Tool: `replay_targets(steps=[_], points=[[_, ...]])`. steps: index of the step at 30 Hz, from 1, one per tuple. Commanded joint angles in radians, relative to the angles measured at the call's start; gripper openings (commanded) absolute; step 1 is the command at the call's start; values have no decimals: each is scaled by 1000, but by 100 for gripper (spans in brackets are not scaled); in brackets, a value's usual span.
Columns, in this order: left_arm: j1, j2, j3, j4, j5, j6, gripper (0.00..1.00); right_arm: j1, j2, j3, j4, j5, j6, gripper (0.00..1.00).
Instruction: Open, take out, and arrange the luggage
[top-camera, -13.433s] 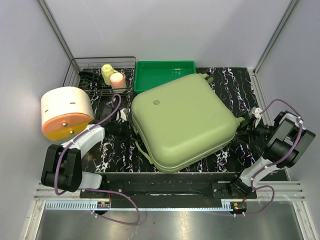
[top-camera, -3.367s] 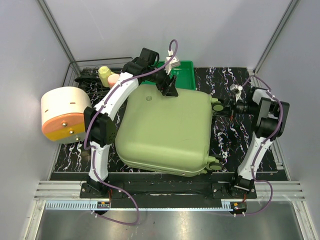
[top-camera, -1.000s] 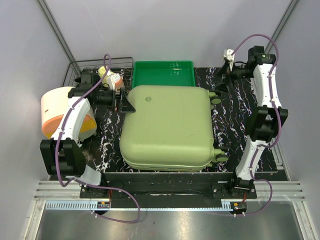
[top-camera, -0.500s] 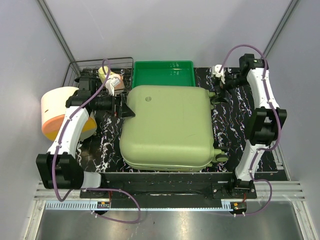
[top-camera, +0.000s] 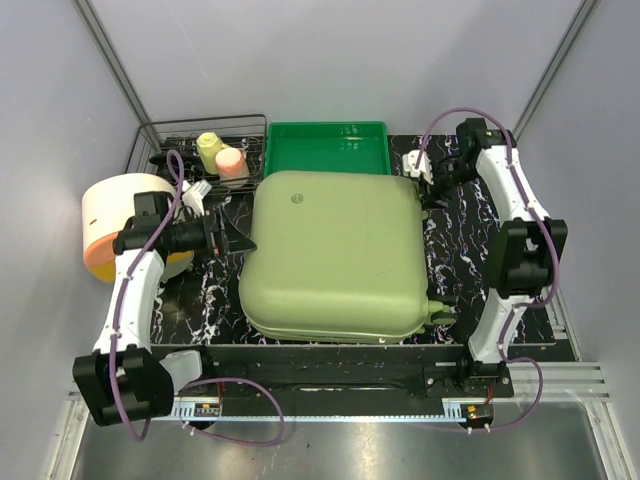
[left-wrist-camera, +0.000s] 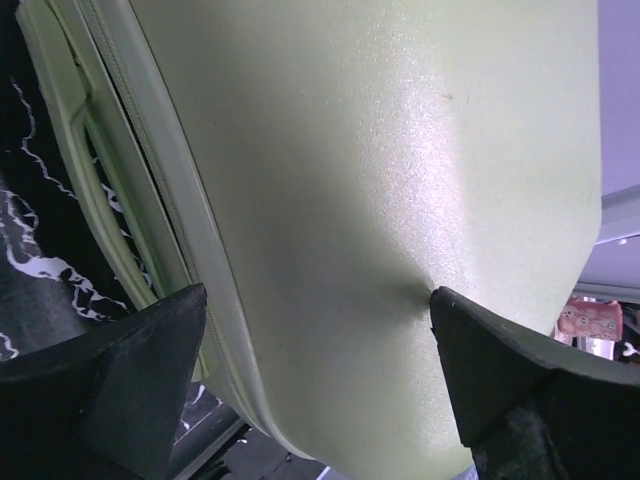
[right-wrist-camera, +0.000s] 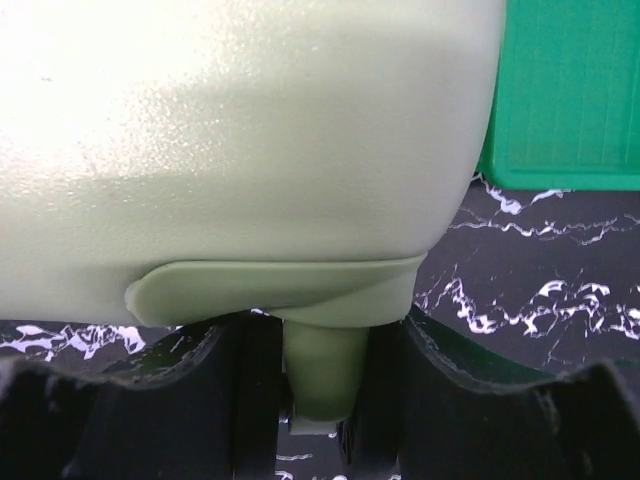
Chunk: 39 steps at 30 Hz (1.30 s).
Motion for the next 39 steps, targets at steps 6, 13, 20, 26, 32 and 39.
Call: replay_targets(steps=[6, 13, 20, 26, 32, 39], points=[[-176, 79, -32, 136, -14, -75, 85, -24, -317, -378, -353, 65, 134, 0], [-328, 349, 217, 228, -26, -48, 68, -56, -362, -443, -306, 13, 448, 0], [-3, 212, 259, -61, 17, 37, 77, -191, -334, -403, -171, 25, 781, 0], [147, -57, 55, -351, 51, 109, 86, -300, -365, -468, -85, 104, 919, 0], [180, -218, -76, -265, 83, -81, 96, -305, -442, -525, -127, 72, 863, 0], [126, -245, -209, 116, 140, -367, 98, -242, -484, -596, -358, -72, 614, 0]])
